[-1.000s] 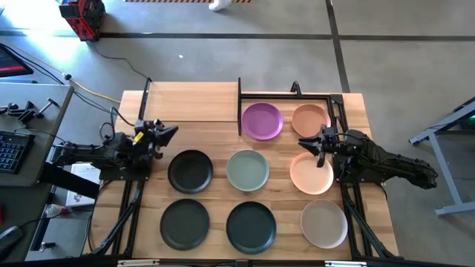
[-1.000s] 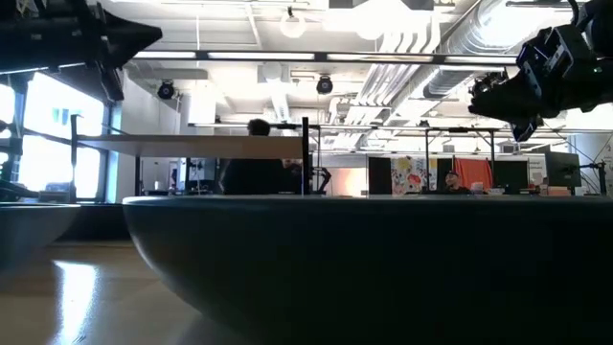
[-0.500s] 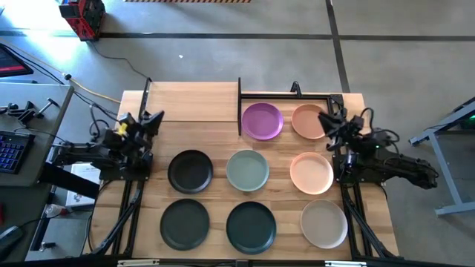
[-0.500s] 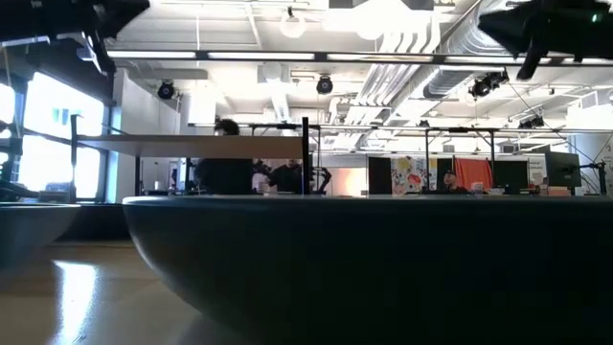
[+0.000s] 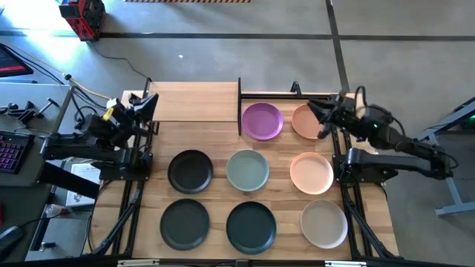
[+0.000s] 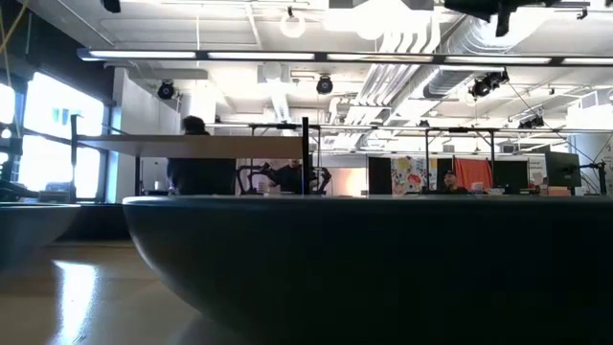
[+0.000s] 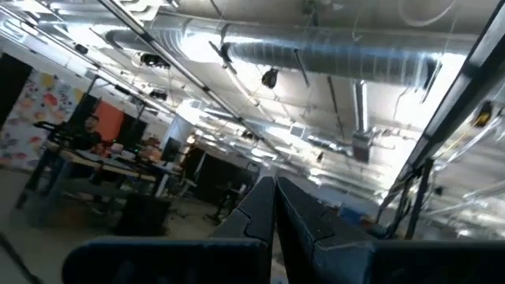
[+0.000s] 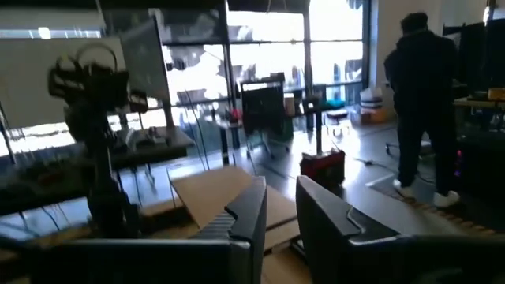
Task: Place and stack plates onto a shelf
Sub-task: Put the violet plate on the shelf
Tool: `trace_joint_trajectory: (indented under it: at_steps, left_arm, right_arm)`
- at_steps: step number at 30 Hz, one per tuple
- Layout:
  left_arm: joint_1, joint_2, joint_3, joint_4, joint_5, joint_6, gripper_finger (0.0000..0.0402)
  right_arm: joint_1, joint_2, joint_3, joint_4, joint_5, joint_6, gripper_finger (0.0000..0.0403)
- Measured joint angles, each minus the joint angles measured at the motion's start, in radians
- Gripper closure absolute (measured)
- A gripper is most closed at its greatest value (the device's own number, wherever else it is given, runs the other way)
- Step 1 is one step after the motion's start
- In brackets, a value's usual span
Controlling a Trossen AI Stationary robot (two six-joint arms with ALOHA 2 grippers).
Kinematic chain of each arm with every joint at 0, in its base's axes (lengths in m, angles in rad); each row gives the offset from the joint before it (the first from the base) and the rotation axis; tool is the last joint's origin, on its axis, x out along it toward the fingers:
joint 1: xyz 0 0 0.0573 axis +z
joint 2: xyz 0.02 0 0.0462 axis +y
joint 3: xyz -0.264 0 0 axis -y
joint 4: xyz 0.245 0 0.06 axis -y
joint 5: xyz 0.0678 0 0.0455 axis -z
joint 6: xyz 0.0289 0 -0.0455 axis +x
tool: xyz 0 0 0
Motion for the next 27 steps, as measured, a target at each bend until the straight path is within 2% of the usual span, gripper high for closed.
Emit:
trace_joint_trajectory:
  at_steps: [5,9,13,19,27]
  left_arm:
    - [0.0,0.04,0.021,-0.112,-0.069,0.033,0.0397]
    - [0.0,0.047,0.021,-0.241,-0.09,-0.038,0.0397]
    - [0.0,0.05,0.02,-0.337,-0.09,-0.118,0.0397]
    - [0.0,0.05,0.02,-0.388,-0.09,-0.141,0.0397]
    - [0.0,0.05,0.02,-0.395,-0.09,-0.141,0.0397]
  right_arm:
    - [0.0,0.155,0.134,-0.05,-0.016,-0.116,0.0344]
    - [-0.002,0.271,0.204,-0.064,-0.038,-0.198,0.0344]
    - [-0.026,0.39,0.249,-0.149,-0.042,-0.208,0.0344]
    - [-0.058,0.554,0.277,-0.276,-0.042,-0.203,0.0343]
    - [-0.059,0.733,0.278,-0.305,-0.058,-0.213,0.0343]
